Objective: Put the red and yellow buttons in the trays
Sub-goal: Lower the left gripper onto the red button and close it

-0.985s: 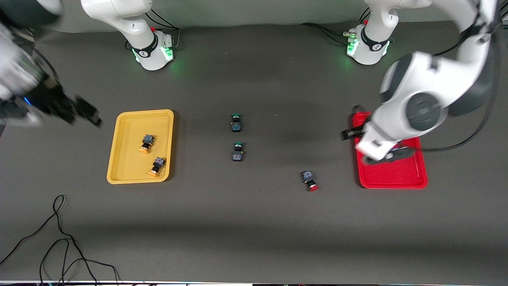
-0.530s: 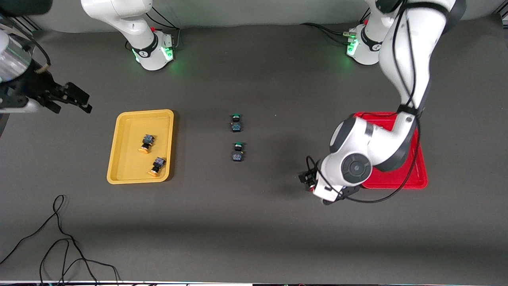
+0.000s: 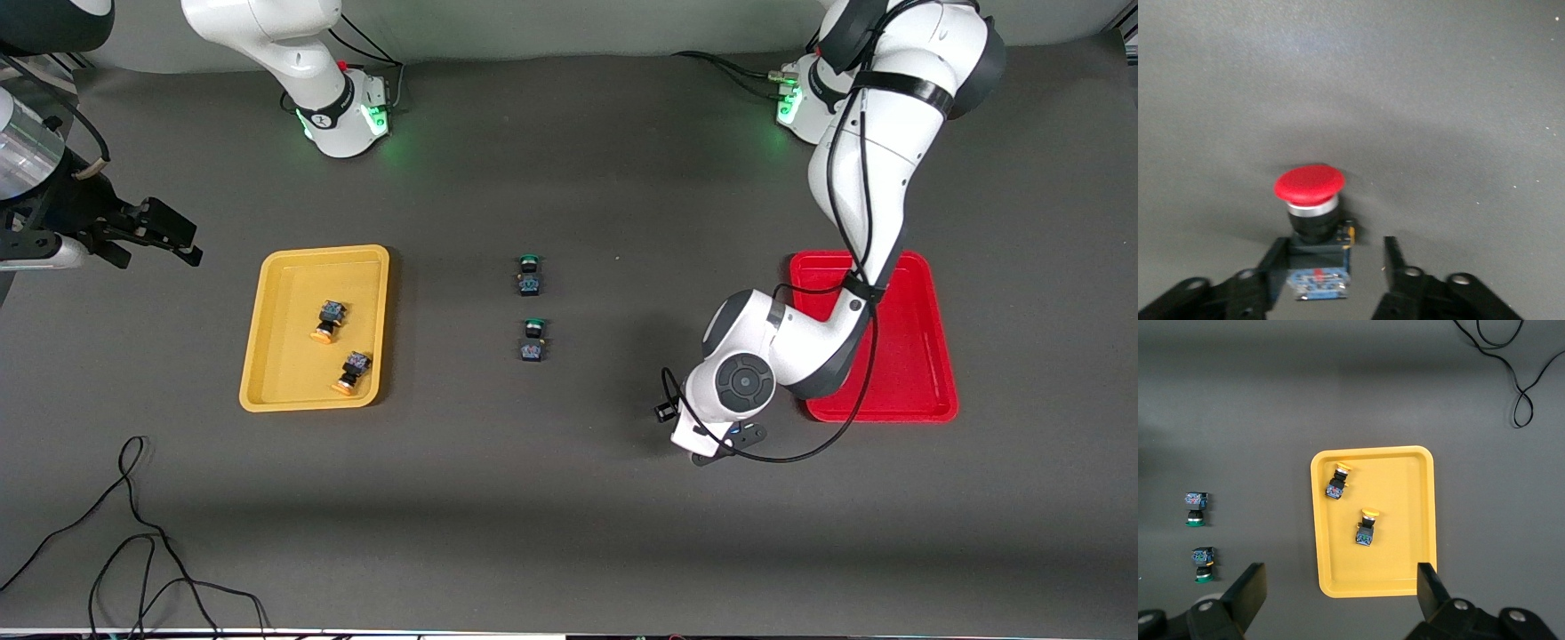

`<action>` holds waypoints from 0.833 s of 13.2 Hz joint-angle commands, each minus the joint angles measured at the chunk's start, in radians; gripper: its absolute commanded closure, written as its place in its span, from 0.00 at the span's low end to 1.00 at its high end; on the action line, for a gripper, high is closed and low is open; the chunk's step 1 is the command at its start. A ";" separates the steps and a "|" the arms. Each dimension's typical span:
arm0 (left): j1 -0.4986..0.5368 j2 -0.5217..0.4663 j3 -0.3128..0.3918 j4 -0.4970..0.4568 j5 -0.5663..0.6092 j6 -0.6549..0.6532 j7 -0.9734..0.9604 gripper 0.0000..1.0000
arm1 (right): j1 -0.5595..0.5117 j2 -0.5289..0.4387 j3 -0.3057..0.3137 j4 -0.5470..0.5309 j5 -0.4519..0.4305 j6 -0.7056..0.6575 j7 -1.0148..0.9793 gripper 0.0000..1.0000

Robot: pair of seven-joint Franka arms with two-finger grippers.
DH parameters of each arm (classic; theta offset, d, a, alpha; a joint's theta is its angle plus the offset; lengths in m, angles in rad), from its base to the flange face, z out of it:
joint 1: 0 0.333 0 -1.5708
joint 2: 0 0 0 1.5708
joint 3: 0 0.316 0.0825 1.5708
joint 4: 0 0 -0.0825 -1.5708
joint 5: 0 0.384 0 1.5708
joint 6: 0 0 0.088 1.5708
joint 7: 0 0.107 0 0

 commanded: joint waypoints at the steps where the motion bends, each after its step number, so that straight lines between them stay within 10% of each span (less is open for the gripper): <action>1: -0.003 -0.014 0.008 -0.043 0.038 0.034 -0.013 0.52 | -0.006 0.037 0.003 0.043 -0.014 -0.014 -0.027 0.00; 5: -0.003 -0.023 0.007 -0.057 0.038 0.036 -0.014 0.97 | 0.001 0.029 0.003 0.043 -0.014 -0.036 -0.030 0.00; 11: 0.003 -0.200 0.001 -0.028 0.029 -0.296 0.037 1.00 | 0.007 0.026 0.003 0.040 -0.024 -0.022 -0.047 0.00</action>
